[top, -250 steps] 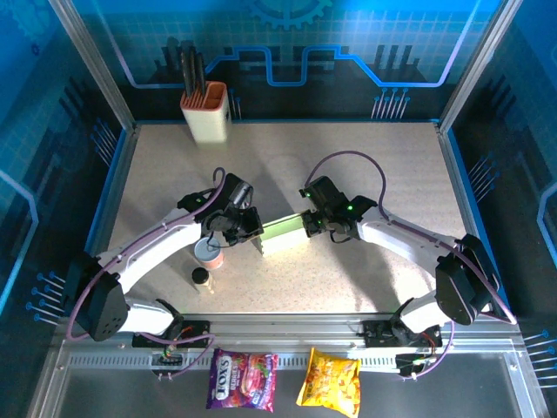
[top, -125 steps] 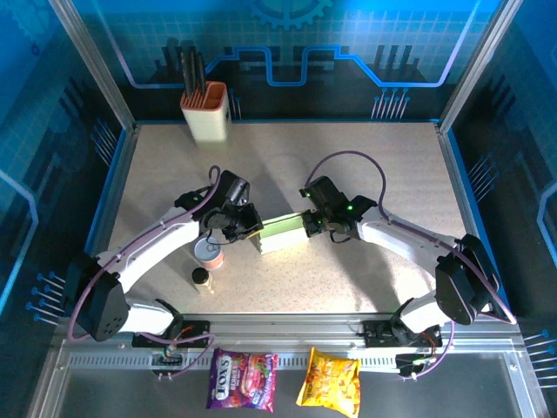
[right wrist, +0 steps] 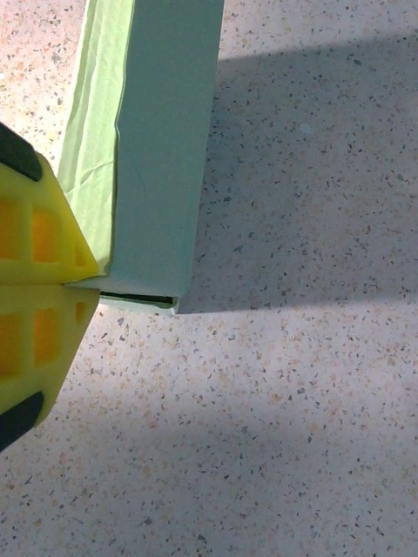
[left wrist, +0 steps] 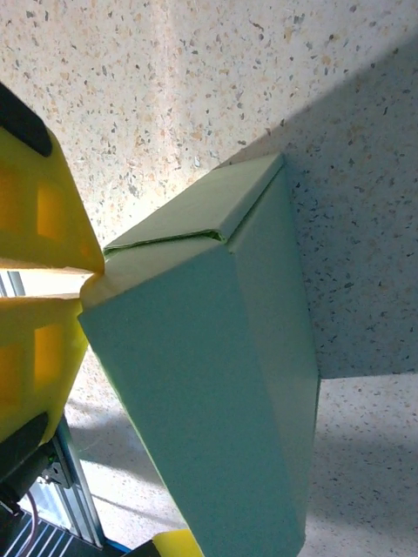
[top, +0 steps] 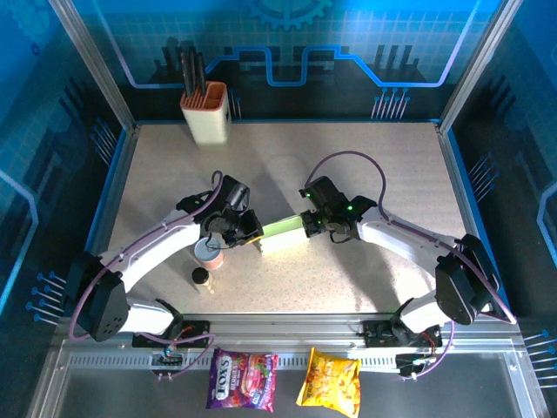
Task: Fold the paper box
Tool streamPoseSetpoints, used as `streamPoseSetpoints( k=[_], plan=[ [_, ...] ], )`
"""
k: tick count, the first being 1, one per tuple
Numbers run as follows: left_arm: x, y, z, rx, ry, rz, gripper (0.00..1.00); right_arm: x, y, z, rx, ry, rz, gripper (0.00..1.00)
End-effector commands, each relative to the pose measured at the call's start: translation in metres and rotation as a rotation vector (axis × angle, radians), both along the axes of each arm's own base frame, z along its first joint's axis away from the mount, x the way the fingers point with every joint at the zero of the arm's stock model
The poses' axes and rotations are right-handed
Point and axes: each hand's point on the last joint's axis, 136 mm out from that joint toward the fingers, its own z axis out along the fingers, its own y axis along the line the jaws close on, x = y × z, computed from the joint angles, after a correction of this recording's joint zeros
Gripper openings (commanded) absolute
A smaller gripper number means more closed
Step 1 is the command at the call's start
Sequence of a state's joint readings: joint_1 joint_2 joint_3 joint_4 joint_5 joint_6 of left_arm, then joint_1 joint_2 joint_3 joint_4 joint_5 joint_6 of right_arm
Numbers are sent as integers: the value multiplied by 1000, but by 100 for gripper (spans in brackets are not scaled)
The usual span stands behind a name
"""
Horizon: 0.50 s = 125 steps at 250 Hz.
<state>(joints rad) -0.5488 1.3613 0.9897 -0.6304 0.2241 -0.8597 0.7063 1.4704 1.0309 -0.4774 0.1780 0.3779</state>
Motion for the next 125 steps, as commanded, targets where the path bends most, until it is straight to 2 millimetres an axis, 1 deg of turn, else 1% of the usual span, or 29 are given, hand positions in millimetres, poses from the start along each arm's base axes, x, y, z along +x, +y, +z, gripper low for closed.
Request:
streamPoseSetpoints(
  k=[1, 23, 42, 90, 109, 125],
  plan=[
    [-8, 1, 3, 4, -17, -60, 22, -12, 6, -8, 22, 40, 26, 0],
    [-6, 2, 15, 10, -66, -93, 30, -13, 5, -10, 19, 41, 25, 0],
    [-3, 1, 29, 3, -123, -124, 36, -13, 5, -11, 16, 41, 27, 0],
    [5, -3, 60, -1, -280, -216, 46, -13, 6, -10, 19, 39, 29, 0],
    [9, -11, 72, -13, -375, -301, 50, -13, 5, -10, 19, 40, 27, 0],
    [16, -14, 76, 30, -473, -368, 54, -13, 5, -10, 21, 38, 28, 0]
  ],
)
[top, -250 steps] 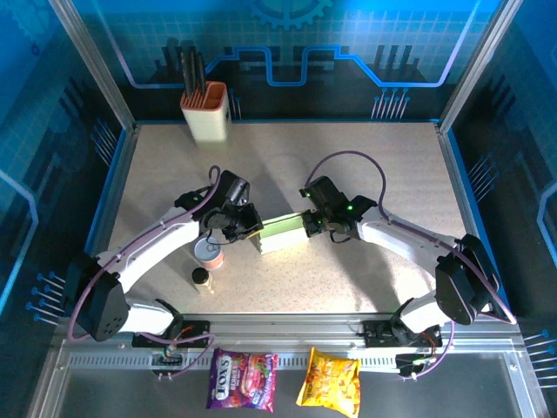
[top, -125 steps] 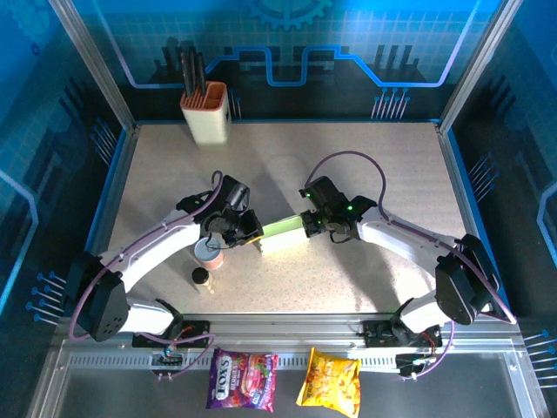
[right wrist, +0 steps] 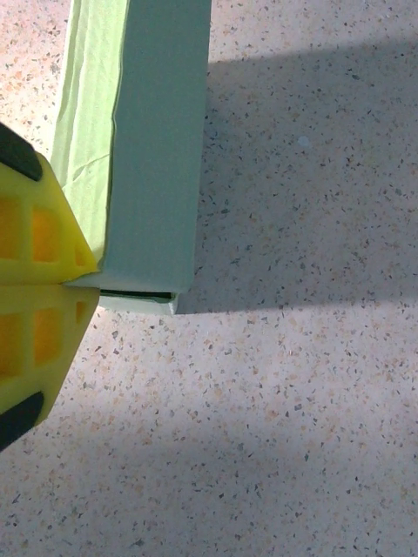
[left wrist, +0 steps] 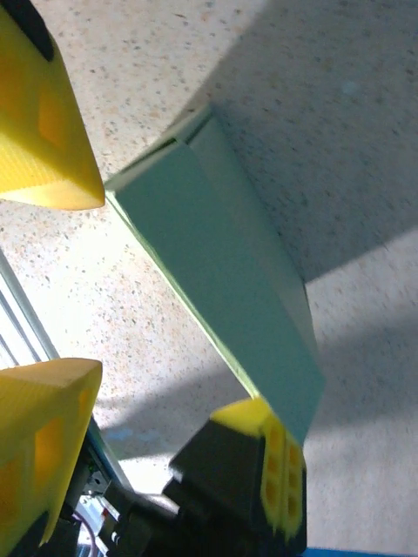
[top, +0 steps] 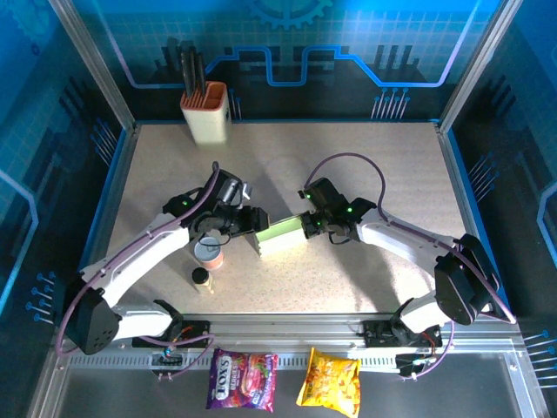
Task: Fold the paper box
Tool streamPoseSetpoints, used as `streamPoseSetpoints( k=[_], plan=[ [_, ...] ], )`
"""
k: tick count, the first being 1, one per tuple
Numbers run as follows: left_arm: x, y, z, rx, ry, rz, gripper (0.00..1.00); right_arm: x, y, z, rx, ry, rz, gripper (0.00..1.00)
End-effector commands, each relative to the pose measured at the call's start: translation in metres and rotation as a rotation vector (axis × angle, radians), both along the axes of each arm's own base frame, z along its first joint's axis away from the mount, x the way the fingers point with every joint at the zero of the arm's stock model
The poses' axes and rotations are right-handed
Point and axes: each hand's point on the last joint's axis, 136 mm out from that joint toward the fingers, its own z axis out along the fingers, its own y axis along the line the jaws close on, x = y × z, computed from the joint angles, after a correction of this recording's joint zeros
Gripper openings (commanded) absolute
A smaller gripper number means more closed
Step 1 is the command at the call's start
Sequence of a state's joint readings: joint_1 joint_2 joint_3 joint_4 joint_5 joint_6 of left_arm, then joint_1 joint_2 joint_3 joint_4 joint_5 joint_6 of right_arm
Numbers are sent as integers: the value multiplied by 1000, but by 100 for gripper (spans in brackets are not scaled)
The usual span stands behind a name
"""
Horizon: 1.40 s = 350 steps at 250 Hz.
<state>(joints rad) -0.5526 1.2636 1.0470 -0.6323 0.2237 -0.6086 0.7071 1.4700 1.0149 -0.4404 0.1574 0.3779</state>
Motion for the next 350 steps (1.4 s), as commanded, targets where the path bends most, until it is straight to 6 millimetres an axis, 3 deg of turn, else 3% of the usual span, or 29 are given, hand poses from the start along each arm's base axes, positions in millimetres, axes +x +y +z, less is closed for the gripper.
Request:
streamPoseSetpoints(
  k=[1, 39, 81, 133, 180, 250, 350],
  plan=[
    [10, -9, 25, 41, -224, -159, 54, -13, 0, -8, -6, 42, 16, 0],
    [10, -30, 31, 102, -497, -444, 63, -13, 0, -8, -6, 42, 14, 0],
    [13, -36, 11, 205, -739, -634, 78, -13, 0, -6, -9, 40, 17, 0],
    [20, -40, -27, 289, -761, -753, 84, -13, -1, -5, -13, 41, 18, 0],
    [23, -47, -48, 296, -773, -814, 87, -14, 0, -4, -12, 43, 19, 0],
    [22, -49, -77, 322, -742, -907, 72, -14, -2, -1, -14, 37, 15, 0],
    [18, -44, -91, 348, -724, -934, 43, -15, -2, 6, -1, 31, 14, 1]
  ],
)
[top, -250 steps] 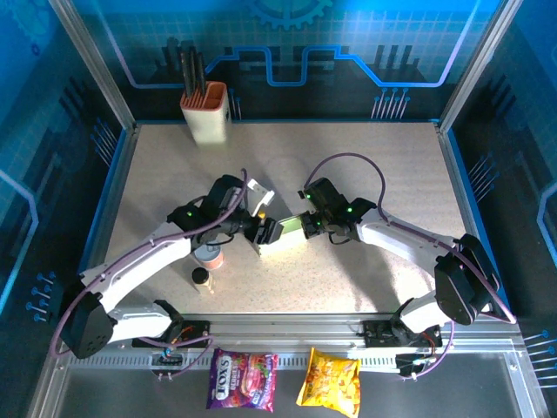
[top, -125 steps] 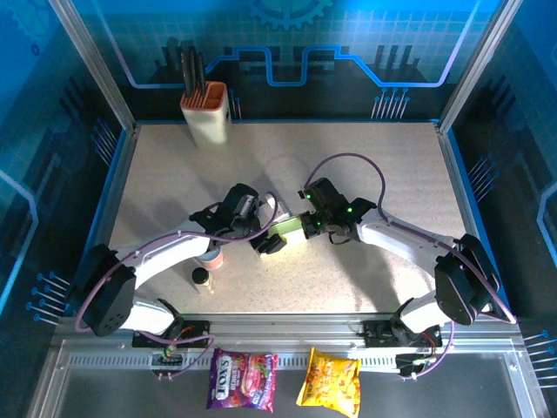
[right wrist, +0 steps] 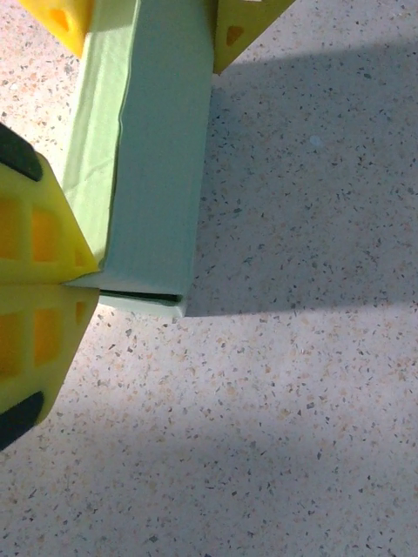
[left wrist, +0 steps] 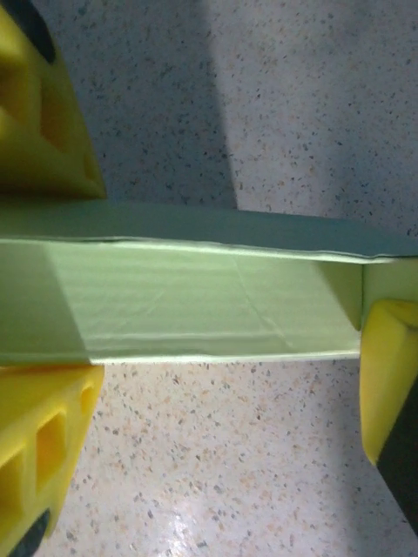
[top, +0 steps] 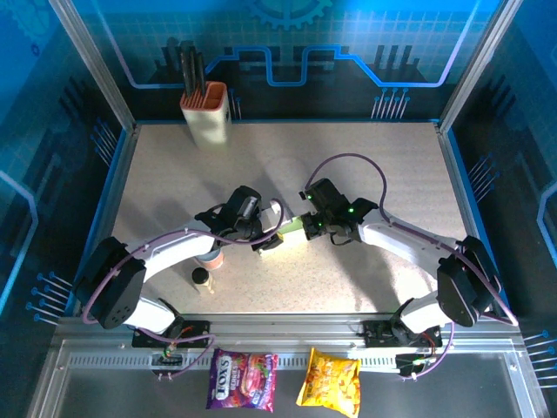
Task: Fold the paper box
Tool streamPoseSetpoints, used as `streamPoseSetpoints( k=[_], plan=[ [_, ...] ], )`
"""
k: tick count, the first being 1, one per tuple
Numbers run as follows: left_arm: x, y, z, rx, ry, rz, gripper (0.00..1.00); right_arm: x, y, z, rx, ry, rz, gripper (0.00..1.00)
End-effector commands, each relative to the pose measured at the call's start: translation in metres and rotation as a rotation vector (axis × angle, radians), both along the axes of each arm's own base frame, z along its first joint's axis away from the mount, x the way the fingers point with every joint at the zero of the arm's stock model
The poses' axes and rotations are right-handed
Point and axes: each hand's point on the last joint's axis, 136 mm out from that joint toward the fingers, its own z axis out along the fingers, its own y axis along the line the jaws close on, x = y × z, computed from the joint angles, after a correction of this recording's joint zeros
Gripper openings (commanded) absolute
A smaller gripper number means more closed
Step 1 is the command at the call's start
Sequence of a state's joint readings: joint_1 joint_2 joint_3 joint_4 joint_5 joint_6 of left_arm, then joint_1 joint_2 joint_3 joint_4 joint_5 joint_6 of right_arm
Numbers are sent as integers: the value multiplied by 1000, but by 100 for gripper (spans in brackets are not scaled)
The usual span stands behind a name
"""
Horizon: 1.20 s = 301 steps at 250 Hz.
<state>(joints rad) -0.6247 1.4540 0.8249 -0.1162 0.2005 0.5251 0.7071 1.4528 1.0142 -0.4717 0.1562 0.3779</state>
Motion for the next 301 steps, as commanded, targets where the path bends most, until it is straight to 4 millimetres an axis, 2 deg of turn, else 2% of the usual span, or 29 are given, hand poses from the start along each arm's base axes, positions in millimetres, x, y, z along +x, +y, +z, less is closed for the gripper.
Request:
streamPoseSetpoints(
  k=[1, 34, 61, 121, 174, 197, 237, 264, 301],
  plan=[
    [-9, 0, -15, 16, 27, -31, 43, -10, 2, 4, 8, 19, 13, 1],
    [-9, 0, -17, 19, 33, -29, 42, -10, 3, 9, 14, 16, 14, 2],
    [-9, 0, -19, 25, 44, -30, 41, -11, 2, 14, 17, 10, 14, 8],
    [-9, 1, -22, 33, 53, -29, 42, -9, 7, 48, 82, -39, 23, 24],
    [-10, 1, -23, 37, 58, -32, 42, 1, 19, 77, 140, -95, 38, 27],
    [-10, 1, -23, 37, 59, -31, 42, 9, 25, 82, 149, -105, 48, 25],
    [-9, 0, -21, 34, 59, -30, 43, 22, 40, 73, 148, -74, 72, 20],
    [-9, 1, -20, 34, 56, -27, 45, 22, 41, 55, 128, -25, 75, 16],
    [-9, 2, -21, 37, 54, -21, 46, 12, 32, 25, 82, 34, 58, 13]
  ],
)
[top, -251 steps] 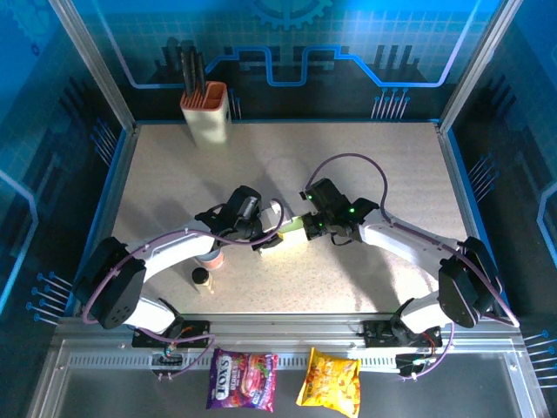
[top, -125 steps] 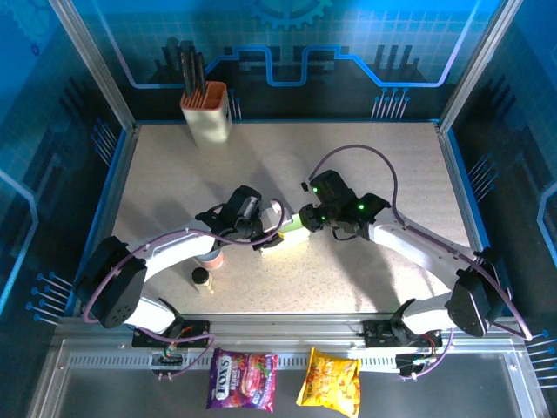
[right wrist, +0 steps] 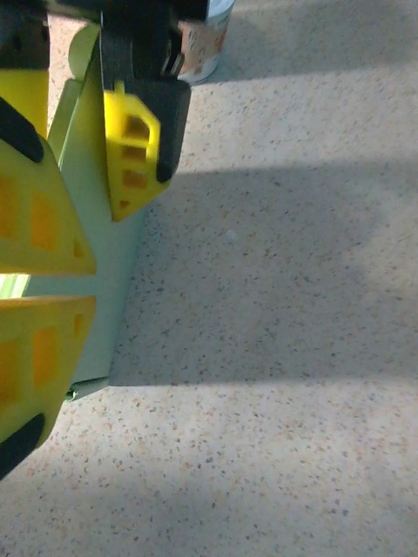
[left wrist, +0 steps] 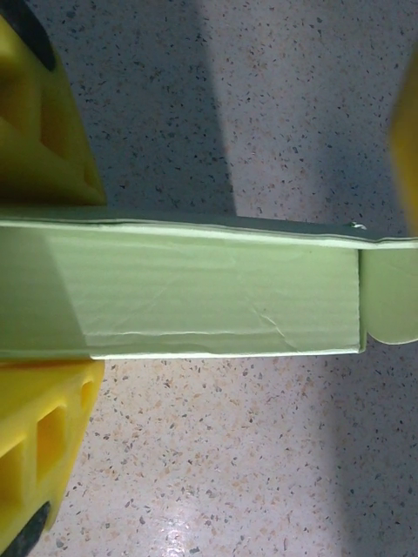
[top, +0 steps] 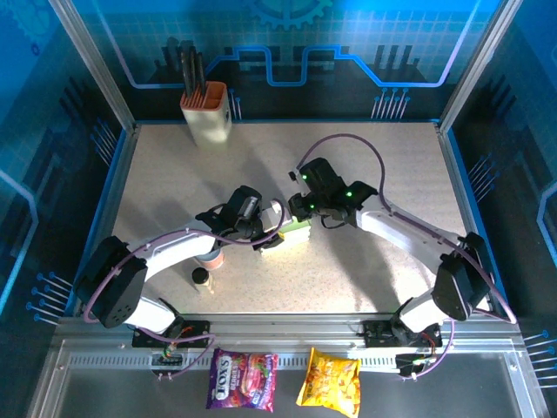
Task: Fold the paper box
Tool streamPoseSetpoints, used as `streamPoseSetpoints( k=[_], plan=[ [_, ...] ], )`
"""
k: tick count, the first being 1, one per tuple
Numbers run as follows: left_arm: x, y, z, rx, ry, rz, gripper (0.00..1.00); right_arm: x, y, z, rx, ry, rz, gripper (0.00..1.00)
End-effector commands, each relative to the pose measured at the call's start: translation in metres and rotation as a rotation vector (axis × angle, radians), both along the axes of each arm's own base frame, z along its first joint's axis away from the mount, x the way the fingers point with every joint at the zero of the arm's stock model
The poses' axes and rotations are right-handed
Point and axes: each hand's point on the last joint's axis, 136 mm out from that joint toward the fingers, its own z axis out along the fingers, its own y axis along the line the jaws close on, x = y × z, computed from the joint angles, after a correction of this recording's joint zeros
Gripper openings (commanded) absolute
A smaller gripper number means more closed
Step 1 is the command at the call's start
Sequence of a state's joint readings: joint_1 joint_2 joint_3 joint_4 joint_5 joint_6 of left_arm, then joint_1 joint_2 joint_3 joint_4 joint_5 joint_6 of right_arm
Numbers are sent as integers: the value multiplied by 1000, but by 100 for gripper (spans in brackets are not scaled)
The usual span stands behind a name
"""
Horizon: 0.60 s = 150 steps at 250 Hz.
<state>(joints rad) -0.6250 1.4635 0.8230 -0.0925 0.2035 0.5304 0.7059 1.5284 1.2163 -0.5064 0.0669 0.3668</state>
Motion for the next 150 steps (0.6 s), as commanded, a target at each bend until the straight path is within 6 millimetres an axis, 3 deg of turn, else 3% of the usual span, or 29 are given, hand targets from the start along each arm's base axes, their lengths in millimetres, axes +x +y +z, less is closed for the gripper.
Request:
streamPoseSetpoints(
  k=[1, 48, 150],
  plan=[
    [-11, 4, -21, 45, 65, -15, 46, -11, -8, -21, -30, 61, -1, 13],
    [-10, 4, -16, 36, 59, -11, 50, -20, -16, -42, -52, 101, -13, 12],
    [-10, 1, 9, -31, 39, 12, 61, -27, -21, -61, -74, 137, -23, 12]
  ],
)
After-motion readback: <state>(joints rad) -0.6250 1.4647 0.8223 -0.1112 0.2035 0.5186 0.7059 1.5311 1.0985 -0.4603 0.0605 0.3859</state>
